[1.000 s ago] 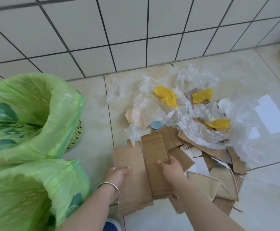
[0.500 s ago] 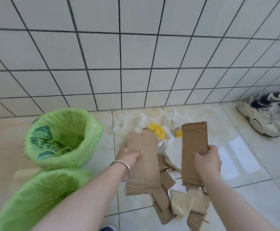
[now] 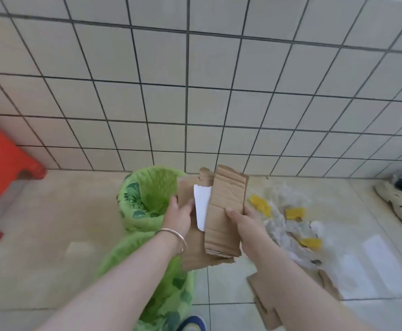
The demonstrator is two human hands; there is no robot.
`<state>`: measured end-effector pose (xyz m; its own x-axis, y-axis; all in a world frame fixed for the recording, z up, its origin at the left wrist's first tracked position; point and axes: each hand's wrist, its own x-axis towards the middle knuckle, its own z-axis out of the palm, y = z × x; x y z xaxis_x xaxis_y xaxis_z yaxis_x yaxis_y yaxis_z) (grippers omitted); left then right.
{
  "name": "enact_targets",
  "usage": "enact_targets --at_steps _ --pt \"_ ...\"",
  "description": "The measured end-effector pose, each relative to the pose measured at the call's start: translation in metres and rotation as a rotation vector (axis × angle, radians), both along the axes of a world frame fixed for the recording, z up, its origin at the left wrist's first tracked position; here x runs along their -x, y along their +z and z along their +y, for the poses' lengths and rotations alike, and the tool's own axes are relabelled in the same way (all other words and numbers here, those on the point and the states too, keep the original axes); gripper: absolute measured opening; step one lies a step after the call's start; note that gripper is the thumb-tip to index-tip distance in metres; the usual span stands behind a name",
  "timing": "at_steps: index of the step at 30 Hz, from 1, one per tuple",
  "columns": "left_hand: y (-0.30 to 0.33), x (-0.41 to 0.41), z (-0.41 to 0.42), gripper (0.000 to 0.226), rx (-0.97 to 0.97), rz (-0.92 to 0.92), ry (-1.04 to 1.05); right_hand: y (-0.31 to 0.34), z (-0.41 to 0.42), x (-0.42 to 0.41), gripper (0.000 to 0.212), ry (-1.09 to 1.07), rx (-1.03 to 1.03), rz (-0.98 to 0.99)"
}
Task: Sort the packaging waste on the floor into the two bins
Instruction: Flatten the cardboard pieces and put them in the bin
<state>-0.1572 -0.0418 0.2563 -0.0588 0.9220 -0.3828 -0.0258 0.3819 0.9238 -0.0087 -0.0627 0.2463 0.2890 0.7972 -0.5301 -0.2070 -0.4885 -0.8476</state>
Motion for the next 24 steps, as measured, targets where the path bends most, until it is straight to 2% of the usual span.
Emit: enact_targets --at_steps 4,9,13,17,20,24 --pt "0.003 0.032 -0.002 0.024 -0.040 -0.043 -0.019 -0.010 0.013 0.042 0.045 0.147 0.008 -0.042" --pt "0.005 0.060 0.020 0.027 -0.090 0.083 -0.054 -0.009 0.052 0.076 0.051 0.236 -0.062 -0.103" --pt "-0.001 0.085 0.065 0.028 -0.121 0.191 -0.021 -0.005 0.098 0.095 0.038 0.327 -0.144 -0.174" --pt "-0.024 0.100 0.113 0.032 -0.144 0.333 -0.018 -0.014 0.142 0.106 0.038 0.340 -0.213 -0.239" --pt "-0.054 0.106 0.140 0.032 -0.098 0.379 -0.011 -0.043 0.164 0.116 0.040 0.327 -0.195 -0.250" --pt "-0.106 0.110 0.158 0.036 0.080 0.372 -0.039 -0.097 0.178 0.129 0.042 0.346 -0.067 -0.307"
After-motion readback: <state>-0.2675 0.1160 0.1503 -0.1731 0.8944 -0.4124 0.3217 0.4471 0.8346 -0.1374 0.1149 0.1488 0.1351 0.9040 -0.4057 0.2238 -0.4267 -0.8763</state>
